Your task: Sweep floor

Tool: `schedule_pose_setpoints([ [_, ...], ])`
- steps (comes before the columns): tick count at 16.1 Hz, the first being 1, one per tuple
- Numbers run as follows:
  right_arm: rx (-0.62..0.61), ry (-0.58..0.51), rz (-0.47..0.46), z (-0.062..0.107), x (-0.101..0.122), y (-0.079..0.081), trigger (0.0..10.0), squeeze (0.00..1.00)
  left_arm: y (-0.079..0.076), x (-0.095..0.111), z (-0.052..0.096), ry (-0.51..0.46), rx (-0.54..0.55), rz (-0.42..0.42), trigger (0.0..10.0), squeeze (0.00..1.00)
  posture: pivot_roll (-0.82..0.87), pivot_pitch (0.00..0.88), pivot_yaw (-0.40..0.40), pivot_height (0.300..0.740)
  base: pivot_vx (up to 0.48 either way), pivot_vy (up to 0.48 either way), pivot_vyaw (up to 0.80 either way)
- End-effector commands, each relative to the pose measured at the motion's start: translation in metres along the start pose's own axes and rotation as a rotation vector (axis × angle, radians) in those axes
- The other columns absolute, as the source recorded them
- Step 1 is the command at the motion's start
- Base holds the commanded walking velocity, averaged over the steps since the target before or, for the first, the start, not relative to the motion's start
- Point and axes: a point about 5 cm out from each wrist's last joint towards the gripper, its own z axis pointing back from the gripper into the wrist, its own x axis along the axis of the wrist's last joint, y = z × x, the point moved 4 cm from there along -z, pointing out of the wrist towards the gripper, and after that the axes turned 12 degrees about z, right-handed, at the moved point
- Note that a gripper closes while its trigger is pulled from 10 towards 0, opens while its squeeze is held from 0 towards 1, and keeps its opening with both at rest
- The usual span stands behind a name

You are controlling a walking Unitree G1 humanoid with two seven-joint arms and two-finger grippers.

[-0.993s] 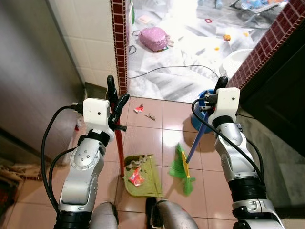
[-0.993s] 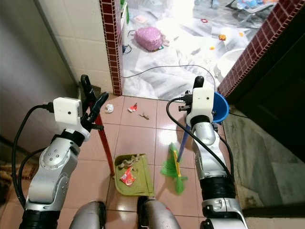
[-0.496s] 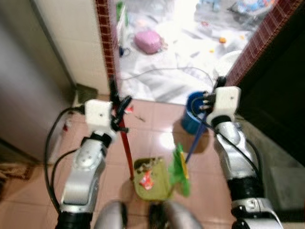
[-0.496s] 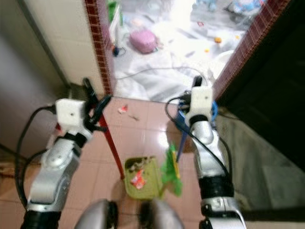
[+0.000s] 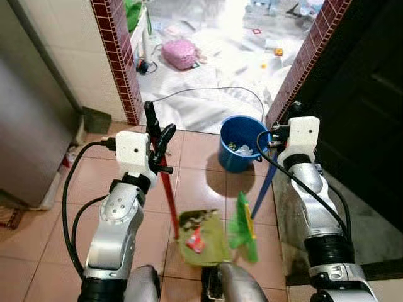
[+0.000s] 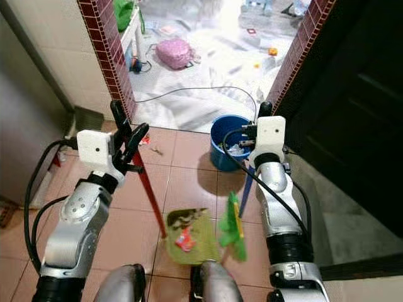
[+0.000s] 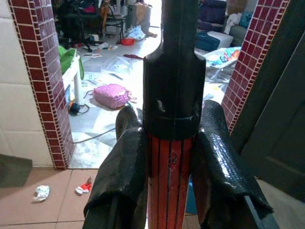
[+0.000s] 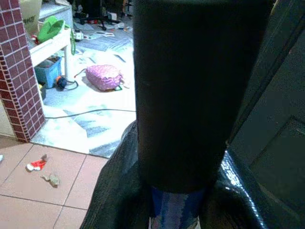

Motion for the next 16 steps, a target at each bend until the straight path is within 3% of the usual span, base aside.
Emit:
schedule_pose_setpoints([
  [1, -0.002, 0.002, 0.004, 0.000, 0.000, -0.002, 10.0, 0.00, 0.003, 0.015, -0.002, -0.059, 0.010, -0.018, 10.0, 0.00, -0.02, 0.161, -0.065, 0.740, 0.000, 0.000, 0.00],
  [6, 0.005, 0.007, 0.007, 0.000, -0.002, 0.000, 10.0, 0.00, 0.011, 0.025, -0.005, -0.103, 0.051, -0.002, 10.0, 0.00, -0.02, 0.153, -0.068, 0.740, 0.000, 0.000, -0.19],
  [16, 0.016, 0.000, 0.008, -0.002, 0.000, 0.005, 10.0, 0.00, 0.017, 0.036, -0.010, -0.128, 0.067, 0.012, 10.0, 0.00, -0.03, 0.166, -0.065, 0.740, 0.000, 0.378, -0.59],
])
